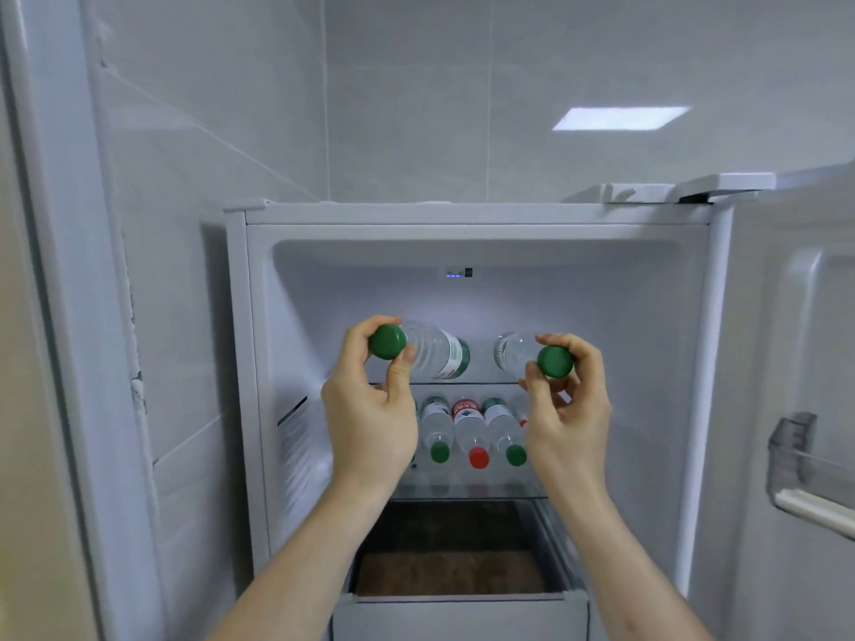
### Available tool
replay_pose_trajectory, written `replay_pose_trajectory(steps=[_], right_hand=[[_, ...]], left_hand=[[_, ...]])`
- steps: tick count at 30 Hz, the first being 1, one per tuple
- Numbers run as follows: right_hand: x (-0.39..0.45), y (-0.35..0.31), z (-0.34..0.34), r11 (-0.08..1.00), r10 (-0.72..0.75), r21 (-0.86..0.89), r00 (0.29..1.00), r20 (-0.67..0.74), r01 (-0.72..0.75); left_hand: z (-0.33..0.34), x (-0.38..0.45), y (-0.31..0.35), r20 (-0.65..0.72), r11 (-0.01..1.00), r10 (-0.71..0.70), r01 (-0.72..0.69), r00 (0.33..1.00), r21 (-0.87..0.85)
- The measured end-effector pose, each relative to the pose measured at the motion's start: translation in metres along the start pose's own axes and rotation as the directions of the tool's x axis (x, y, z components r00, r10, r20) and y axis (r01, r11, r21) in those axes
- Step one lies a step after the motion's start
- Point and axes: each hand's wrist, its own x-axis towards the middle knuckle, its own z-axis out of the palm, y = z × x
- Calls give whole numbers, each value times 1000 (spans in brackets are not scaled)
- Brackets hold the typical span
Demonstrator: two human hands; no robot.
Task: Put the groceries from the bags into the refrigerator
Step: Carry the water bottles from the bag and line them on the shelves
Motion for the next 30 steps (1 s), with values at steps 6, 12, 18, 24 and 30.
replay_pose_trajectory(steps=[6, 12, 18, 24, 30], right_hand=[[16, 33, 8, 999, 31, -10, 997, -76, -32], [34, 73, 7, 986, 155, -36, 972, -175, -164], [49, 107, 0, 935, 105, -305, 963, -247, -180], [60, 126, 3, 839, -1, -533, 977, -212, -115], [64, 131, 5, 784, 37, -610, 989, -142, -117]], left_hand=[[15, 3, -17, 12, 999, -31, 31, 999, -22], [35, 6, -35, 92, 998, -48, 53, 995, -46], [60, 13, -46, 155, 999, -36, 40, 987, -24], [87, 15, -63, 242, 995, -86, 72, 966, 66], [112, 18, -77, 281, 983, -90, 40, 955, 181]])
